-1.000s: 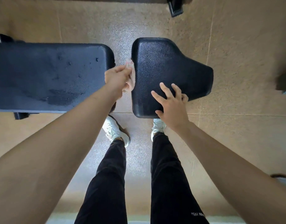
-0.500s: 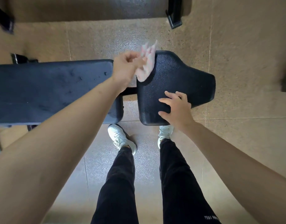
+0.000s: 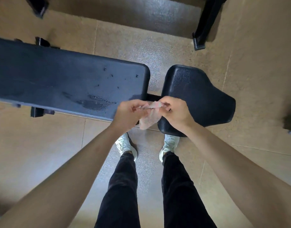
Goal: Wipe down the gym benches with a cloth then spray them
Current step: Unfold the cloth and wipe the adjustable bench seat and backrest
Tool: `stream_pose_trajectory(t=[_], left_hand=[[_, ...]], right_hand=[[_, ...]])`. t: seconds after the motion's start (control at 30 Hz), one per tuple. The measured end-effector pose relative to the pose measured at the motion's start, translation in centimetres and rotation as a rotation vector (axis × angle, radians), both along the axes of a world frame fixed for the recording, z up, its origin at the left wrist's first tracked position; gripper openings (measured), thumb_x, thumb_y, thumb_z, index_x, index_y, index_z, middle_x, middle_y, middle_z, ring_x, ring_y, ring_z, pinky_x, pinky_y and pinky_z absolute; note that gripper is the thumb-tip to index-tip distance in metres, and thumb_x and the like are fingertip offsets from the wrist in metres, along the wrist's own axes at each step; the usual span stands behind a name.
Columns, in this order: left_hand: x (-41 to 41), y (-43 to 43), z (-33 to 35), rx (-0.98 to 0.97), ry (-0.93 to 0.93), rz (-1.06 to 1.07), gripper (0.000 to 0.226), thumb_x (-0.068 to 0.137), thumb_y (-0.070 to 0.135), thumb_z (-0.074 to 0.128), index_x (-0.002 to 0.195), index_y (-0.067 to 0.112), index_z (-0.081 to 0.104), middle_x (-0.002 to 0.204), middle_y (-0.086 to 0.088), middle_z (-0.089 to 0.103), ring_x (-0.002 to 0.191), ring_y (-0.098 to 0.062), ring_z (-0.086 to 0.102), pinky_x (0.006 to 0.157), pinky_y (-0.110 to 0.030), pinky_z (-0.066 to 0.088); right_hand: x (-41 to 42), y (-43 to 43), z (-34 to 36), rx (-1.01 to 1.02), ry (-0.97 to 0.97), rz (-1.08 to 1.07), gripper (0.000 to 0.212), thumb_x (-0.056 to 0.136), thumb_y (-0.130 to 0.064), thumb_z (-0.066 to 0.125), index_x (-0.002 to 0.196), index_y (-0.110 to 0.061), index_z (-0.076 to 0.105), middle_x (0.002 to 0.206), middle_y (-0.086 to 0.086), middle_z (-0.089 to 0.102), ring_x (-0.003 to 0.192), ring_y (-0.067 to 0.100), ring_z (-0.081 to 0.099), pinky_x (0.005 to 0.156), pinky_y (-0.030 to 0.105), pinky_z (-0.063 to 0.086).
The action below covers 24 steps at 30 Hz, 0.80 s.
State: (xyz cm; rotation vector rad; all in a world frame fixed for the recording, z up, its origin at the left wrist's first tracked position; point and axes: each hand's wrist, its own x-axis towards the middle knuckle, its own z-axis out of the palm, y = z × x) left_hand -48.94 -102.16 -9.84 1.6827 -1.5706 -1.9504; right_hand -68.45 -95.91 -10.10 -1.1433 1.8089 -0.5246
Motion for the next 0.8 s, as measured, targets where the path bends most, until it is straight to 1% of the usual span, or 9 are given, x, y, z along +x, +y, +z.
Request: stream_pose_trajectory(t=[0.1,0.2,0.3,0.5,0.57,0.63,0.67,0.73,0.8], left_hand=[[2.4,0.5,0.3,0.037,0.007,0.057,0.014,0.081,0.016,0.086,0.093,0.020,0.079,0.073,0.008,0.071,0.072,-0.012,0.066,0.083,-0.045,0.058],[4.6,0.3,0.6,0.001,-0.011,0.067,0.012,0.081,0.013,0.085,0.088,0.020,0.078,0.083,-0.004,0.075,0.074,-0.012,0.065,0.076,-0.036,0.056],[6.0,-0.8,0.5,-0.008,-0.008,0.094,0.006,0.084,0.014,0.083,0.089,0.016,0.079,0.084,-0.004,0.074,0.074,-0.010,0.061,0.074,-0.029,0.050],[6.6,-5.6,1.7,-0.164,-0.010,-0.031,0.005,0.088,0.024,0.080,0.085,0.024,0.077,0.088,0.006,0.077,0.084,-0.013,0.069,0.086,-0.037,0.056],[6.1,-7.7,2.9,-0.266,-0.027,-0.080,0.012,0.088,0.023,0.079,0.079,0.029,0.074,0.091,0.006,0.077,0.083,-0.010,0.068,0.085,-0.034,0.054],[5.4,-10.0,4.1,-0.350,-0.023,-0.096,0.020,0.090,0.022,0.078,0.077,0.033,0.068,0.097,-0.002,0.077,0.072,-0.007,0.062,0.075,-0.028,0.051],[4.9,-11.1,4.8,-0.373,-0.029,-0.101,0.019,0.091,0.023,0.077,0.078,0.033,0.066,0.100,-0.006,0.077,0.068,-0.010,0.061,0.071,-0.027,0.051],[4.1,-13.1,6.0,-0.411,-0.032,-0.116,0.017,0.094,0.025,0.073,0.083,0.035,0.065,0.100,-0.006,0.076,0.069,-0.025,0.065,0.070,-0.035,0.054],[3.4,-14.2,6.9,-0.451,0.002,-0.104,0.017,0.096,0.021,0.070,0.085,0.032,0.063,0.092,0.001,0.074,0.072,-0.026,0.069,0.071,-0.036,0.054]], right_hand=[[1.1,0.0,0.2,0.058,-0.046,-0.057,0.003,0.084,-0.009,0.067,0.086,-0.010,0.069,0.078,0.008,0.068,0.076,0.025,0.062,0.075,0.036,0.050],[2.2,-0.6,0.9,0.118,-0.082,-0.172,0.005,0.086,-0.011,0.068,0.088,-0.012,0.072,0.083,0.003,0.071,0.083,0.020,0.066,0.080,0.033,0.053],[2.7,-1.5,1.5,0.087,-0.041,-0.251,0.007,0.085,-0.017,0.067,0.089,-0.016,0.072,0.083,0.001,0.071,0.080,0.024,0.068,0.077,0.049,0.058],[3.7,-4.7,4.5,-0.004,-0.028,-0.459,0.010,0.076,-0.025,0.067,0.078,-0.034,0.065,0.089,0.004,0.068,0.084,0.031,0.068,0.078,0.055,0.057],[3.7,-6.0,5.5,-0.044,-0.034,-0.519,0.007,0.073,-0.022,0.069,0.080,-0.023,0.070,0.083,0.007,0.070,0.080,0.029,0.068,0.076,0.054,0.057],[3.4,-7.3,6.5,-0.102,-0.021,-0.570,0.005,0.078,-0.014,0.073,0.082,-0.012,0.071,0.078,0.010,0.070,0.074,0.024,0.065,0.077,0.052,0.056],[3.1,-8.0,7.1,-0.134,-0.006,-0.591,0.004,0.080,-0.013,0.074,0.083,-0.011,0.071,0.079,0.009,0.071,0.074,0.024,0.065,0.077,0.050,0.056],[2.6,-9.1,7.8,-0.189,0.015,-0.619,0.005,0.082,-0.013,0.074,0.086,-0.013,0.072,0.079,0.004,0.071,0.074,0.024,0.065,0.070,0.044,0.057],[2.4,-9.7,8.3,-0.221,0.005,-0.653,0.006,0.083,-0.012,0.072,0.088,-0.014,0.071,0.078,0.000,0.070,0.069,0.020,0.064,0.062,0.035,0.053]])
